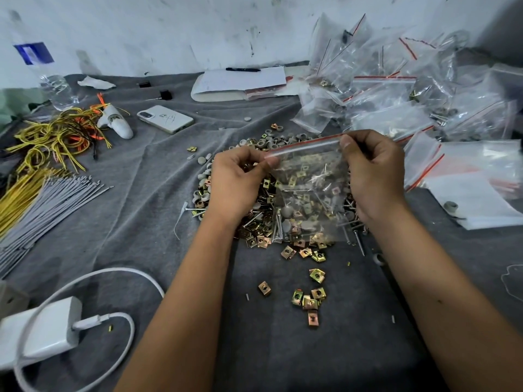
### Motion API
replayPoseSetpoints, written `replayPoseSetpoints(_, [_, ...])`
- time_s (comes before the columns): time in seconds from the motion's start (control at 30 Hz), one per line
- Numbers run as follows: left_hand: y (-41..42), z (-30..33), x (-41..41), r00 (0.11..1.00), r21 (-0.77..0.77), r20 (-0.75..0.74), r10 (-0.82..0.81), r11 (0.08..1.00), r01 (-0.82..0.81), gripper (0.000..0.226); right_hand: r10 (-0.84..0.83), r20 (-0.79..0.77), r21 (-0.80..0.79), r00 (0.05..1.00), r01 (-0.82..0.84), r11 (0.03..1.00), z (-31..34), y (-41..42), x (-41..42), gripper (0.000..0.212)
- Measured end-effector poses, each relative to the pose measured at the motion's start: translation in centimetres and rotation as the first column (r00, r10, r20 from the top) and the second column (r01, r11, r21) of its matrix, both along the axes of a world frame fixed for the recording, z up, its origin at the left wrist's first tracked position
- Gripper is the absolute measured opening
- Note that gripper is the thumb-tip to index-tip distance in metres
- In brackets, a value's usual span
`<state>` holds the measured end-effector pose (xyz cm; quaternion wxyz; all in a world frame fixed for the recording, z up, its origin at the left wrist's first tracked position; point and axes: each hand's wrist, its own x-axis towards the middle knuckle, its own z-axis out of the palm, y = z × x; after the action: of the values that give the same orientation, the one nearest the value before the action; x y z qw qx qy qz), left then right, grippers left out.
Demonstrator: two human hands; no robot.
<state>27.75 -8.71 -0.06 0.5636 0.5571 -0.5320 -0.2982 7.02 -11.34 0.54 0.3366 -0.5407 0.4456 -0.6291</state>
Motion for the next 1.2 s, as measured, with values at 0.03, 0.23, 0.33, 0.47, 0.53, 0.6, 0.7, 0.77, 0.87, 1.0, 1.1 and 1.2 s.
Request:
replayPoseSetpoints(0.03, [0.0, 0.0, 0.0, 0.999, -0.015, -0.034, -0.016, 1.000, 0.016, 0.014, 0.008, -0.001, 0.008, 1.000, -0.007, 1.000, -0.1, 0.0, 0.0, 0.014])
replayPoseSetpoints(0.23, [-0.2, -0.3, 0.3, 0.989, -0.059, -0.098, -0.107, 0.993, 0.101, 0.007, 0.031, 0.041, 0.050, 0.999, -0.033, 0.998, -0.2, 0.0, 0.0, 0.014])
replayPoseSetpoints(0.33, [0.0, -0.1, 0.4, 0.991, -0.077, -0.050, -0.126, 0.990, 0.122, 0.009, 0.050, 0.083, 0.079, 0.995, -0.057, 0.995, -0.3, 0.0, -0.4, 0.012])
replayPoseSetpoints(0.47, [0.1, 0.2, 0.2, 0.993, -0.092, -0.052, -0.107, 0.991, 0.102, 0.006, 0.149, 0.044, 0.053, 0.988, -0.151, 0.987, -0.4, 0.1, -0.1, 0.012])
replayPoseSetpoints(0.53, [0.3, 0.3, 0.0, 0.996, -0.108, -0.006, -0.086, 0.991, 0.084, 0.006, 0.171, -0.008, 0.013, 0.985, -0.171, 0.985, -0.2, 0.3, 0.0, 0.013])
replayPoseSetpoints(0.6, [0.5, 0.4, -0.2, 0.996, -0.125, 0.072, -0.061, 0.990, 0.070, 0.007, 0.172, -0.044, -0.039, 0.984, -0.174, 0.984, 0.0, 0.3, -0.2, 0.018])
replayPoseSetpoints(0.7, [0.7, 0.6, -0.8, 0.985, -0.089, 0.145, -0.096, 0.990, 0.110, 0.008, 0.208, -0.116, -0.089, 0.971, -0.219, 0.972, 0.0, 0.5, -0.1, 0.018])
replayPoseSetpoints(0.77, [0.7, 0.7, -1.2, 0.973, -0.065, 0.191, -0.128, 0.988, 0.143, 0.005, 0.214, -0.164, -0.113, 0.963, -0.233, 0.966, -0.1, 0.6, 0.3, 0.017])
replayPoseSetpoints(0.87, [0.6, 0.8, -1.2, 0.970, -0.060, 0.216, -0.116, 0.989, 0.132, 0.008, 0.219, -0.191, -0.096, 0.957, -0.240, 0.966, -0.4, 0.5, 0.5, 0.012])
replayPoseSetpoints(1.0, [0.6, 0.6, -1.2, 0.944, -0.069, 0.316, -0.094, 0.990, 0.121, 0.010, 0.224, -0.199, -0.083, 0.954, -0.244, 0.966, -0.3, 0.6, 0.6, 0.018])
replayPoseSetpoints(1.1, [1.0, 0.8, -1.3, 0.924, -0.116, 0.363, -0.118, 0.978, 0.171, 0.008, 0.153, -0.277, -0.150, 0.949, -0.200, 0.968, -0.1, 0.7, 0.4, 0.018])
replayPoseSetpoints(1.2, [1.2, 1.1, -1.6, 0.871, -0.190, 0.476, -0.117, 0.954, 0.231, 0.014, 0.118, -0.415, -0.192, 0.902, -0.213, 0.958, -0.1, 1.0, 0.5, 0.010])
